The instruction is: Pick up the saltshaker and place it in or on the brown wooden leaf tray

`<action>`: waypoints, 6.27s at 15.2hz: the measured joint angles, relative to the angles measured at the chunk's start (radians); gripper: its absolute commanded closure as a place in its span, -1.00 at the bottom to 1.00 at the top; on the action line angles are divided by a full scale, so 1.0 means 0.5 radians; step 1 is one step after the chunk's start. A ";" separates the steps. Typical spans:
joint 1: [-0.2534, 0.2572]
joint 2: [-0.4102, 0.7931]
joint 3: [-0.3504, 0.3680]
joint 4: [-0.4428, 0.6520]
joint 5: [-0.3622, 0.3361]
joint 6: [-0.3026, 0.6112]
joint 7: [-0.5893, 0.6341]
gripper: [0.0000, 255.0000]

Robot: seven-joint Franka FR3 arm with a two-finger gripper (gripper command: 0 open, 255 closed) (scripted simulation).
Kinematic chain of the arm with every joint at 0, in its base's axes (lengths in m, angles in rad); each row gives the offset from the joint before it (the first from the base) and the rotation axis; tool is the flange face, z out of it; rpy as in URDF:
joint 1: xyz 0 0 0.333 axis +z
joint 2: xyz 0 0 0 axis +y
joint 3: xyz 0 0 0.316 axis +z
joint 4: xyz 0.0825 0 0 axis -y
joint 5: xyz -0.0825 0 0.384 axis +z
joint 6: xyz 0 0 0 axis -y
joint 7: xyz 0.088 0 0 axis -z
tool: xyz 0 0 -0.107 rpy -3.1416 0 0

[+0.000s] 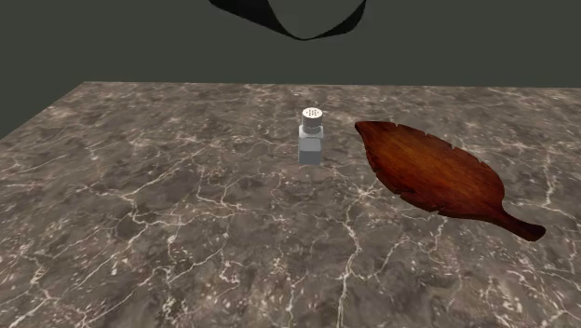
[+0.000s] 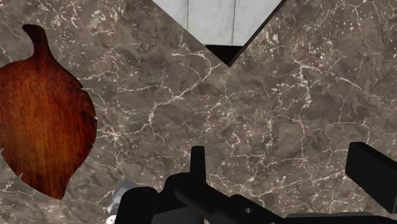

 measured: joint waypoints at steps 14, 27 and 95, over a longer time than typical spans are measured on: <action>-0.043 0.783 -0.279 0.160 -0.126 0.607 -0.367 -1.00; -0.077 1.652 -0.464 0.608 0.007 1.003 -0.747 -1.00; -0.390 1.054 -0.819 0.354 -0.289 0.699 -1.255 1.00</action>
